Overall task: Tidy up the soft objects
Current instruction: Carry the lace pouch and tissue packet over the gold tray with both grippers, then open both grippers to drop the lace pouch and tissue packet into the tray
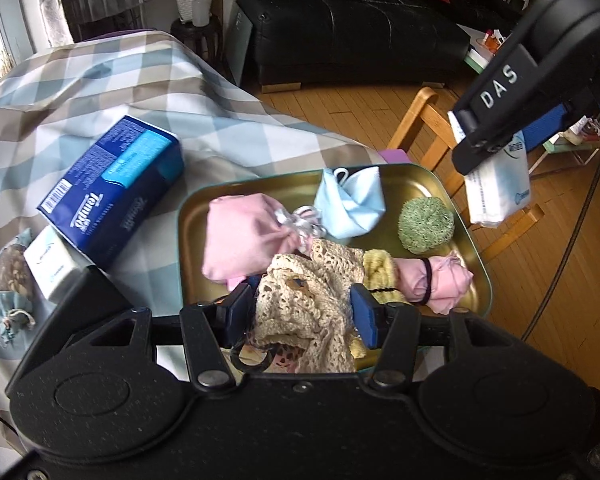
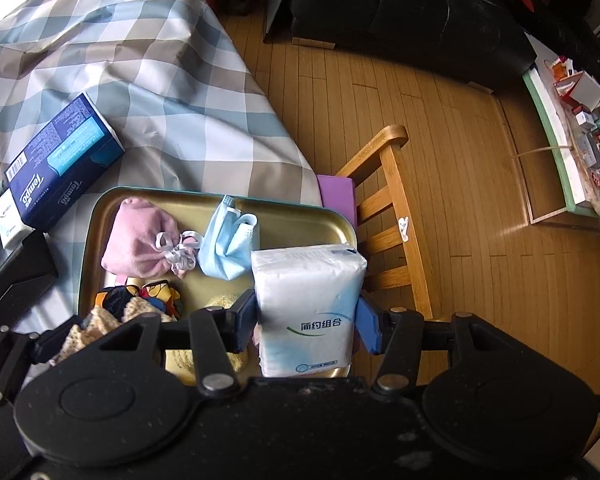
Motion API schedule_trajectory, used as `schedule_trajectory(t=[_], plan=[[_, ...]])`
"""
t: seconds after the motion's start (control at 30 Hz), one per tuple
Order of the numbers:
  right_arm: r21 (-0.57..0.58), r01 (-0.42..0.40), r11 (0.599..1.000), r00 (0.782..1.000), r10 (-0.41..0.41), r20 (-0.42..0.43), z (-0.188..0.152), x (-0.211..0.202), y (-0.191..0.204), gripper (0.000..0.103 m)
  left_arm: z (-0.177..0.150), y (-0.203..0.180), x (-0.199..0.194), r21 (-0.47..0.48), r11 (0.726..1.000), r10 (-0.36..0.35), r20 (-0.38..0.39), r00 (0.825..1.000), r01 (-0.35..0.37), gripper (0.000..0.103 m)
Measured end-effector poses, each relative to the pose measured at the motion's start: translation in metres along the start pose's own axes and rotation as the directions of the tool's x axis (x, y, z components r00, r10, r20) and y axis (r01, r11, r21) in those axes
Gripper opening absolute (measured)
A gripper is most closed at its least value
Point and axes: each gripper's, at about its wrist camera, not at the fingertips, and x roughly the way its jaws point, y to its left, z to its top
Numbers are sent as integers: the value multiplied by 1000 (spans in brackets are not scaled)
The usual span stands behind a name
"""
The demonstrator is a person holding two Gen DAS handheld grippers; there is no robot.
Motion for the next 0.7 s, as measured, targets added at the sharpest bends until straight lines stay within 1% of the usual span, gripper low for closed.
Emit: schedule_trajectory(t=[0.17,0.33,0.43,0.53,0.7], plan=[[-7,11,1000,1000,-11,-21,3,9,3,51,-3,-6,12,7,1000,-5,-12,1000,5,52],[-5,15,1000,1000,-15,-27,8,11,8,51,-3,-2,28,1,1000,1,-32,999,-1,52],[-4,22,1000,999,-22,-28,11,12,11,51,-3,3,33,-20,1000,1,-42,999,-2,52],[-11,31,999,999,-31,-30,14,14,15,51,-1,8,32,-32,999,-6,-31,1000,5,52],[-9,38,999,999,-38,-16,19,14,18,52,5,12,28,-38,999,5,-9,1000,-5,53]])
